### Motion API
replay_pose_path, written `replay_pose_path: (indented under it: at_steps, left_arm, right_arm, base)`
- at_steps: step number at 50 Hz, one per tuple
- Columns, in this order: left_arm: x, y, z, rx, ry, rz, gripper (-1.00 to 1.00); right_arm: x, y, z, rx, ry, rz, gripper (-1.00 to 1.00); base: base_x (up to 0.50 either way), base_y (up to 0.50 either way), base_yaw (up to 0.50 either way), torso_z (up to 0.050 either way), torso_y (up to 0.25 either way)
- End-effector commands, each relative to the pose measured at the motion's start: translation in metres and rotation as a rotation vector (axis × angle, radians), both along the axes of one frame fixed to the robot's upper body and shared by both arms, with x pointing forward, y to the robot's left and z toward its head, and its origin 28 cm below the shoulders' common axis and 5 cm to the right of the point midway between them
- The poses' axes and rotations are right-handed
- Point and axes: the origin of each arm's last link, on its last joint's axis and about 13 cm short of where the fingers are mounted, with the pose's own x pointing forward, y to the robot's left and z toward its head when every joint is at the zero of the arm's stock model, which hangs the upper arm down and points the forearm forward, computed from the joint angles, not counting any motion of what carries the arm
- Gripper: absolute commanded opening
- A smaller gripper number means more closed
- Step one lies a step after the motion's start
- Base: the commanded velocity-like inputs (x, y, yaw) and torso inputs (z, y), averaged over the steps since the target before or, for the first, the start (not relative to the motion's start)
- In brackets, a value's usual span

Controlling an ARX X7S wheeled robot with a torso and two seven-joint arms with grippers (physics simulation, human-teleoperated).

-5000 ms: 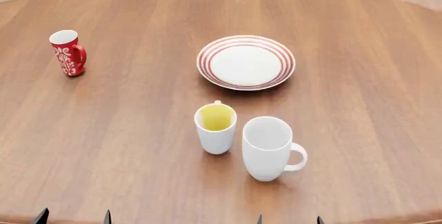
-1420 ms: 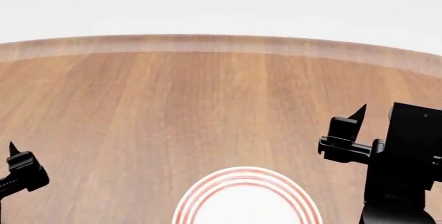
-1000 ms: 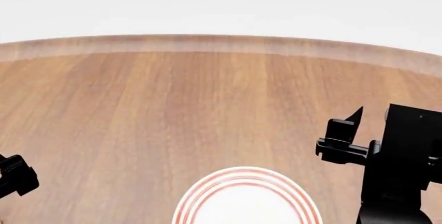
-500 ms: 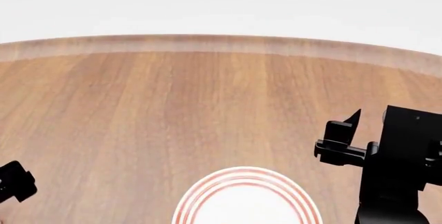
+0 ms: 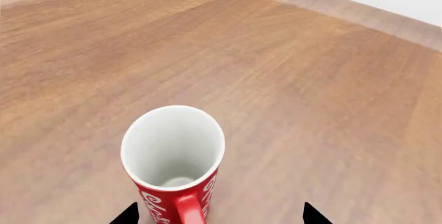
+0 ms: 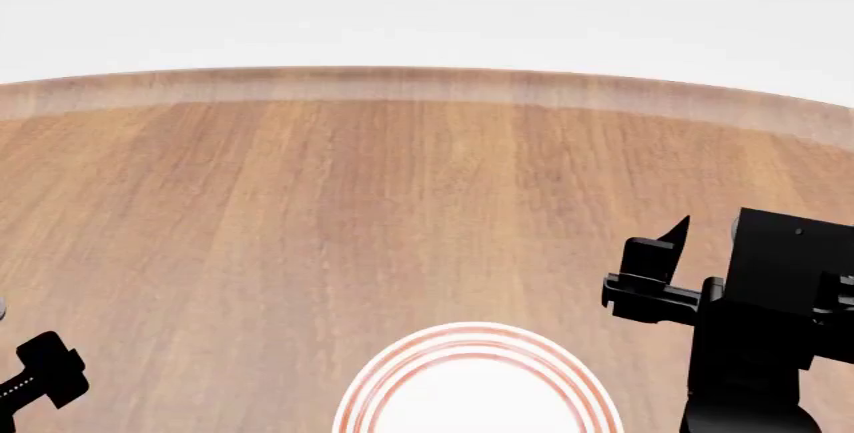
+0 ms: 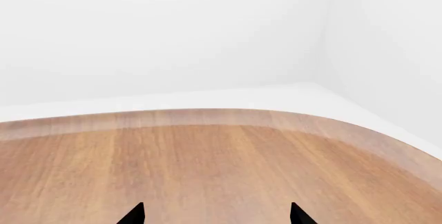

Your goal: Pick up the red mug and put it on the plate

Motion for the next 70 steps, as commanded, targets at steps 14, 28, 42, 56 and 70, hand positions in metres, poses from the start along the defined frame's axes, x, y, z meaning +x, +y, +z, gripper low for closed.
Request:
replay_pose_path:
  at_steps: [14, 28, 42, 56, 70]
  left_arm:
    - [0.017, 0.008, -0.027, -0.032, 0.085, 0.041, 1.00]
    - [0.022, 0.012, -0.042, -0.065, 0.136, 0.056, 1.00]
    - [0.018, 0.012, -0.050, -0.084, 0.187, 0.071, -1.00]
    - [0.017, 0.011, -0.051, -0.059, 0.178, 0.025, -1.00]
    - [0.015, 0.006, -0.042, 0.015, 0.118, -0.145, -1.00]
  right_arm:
    - [0.001, 0.000, -0.003, 0.005, 0.006, 0.004, 1.00]
    - [0.002, 0.000, -0.005, 0.011, 0.010, 0.007, 1.00]
    - [0.004, 0.000, -0.008, 0.014, 0.016, 0.006, 1.00]
    - [0.004, 0.000, -0.008, 0.015, 0.017, 0.007, 1.00]
    - [0.004, 0.000, -0.008, 0.016, 0.019, 0.007, 1.00]
  base:
    - [0.00, 0.00, 0.00, 0.000, 0.000]
    - [0.00, 0.00, 0.00, 0.000, 0.000]
    - [0.00, 0.00, 0.00, 0.000, 0.000]
    - [0.00, 0.00, 0.00, 0.000, 0.000]
    - [0.00, 0.00, 0.00, 0.000, 0.000]
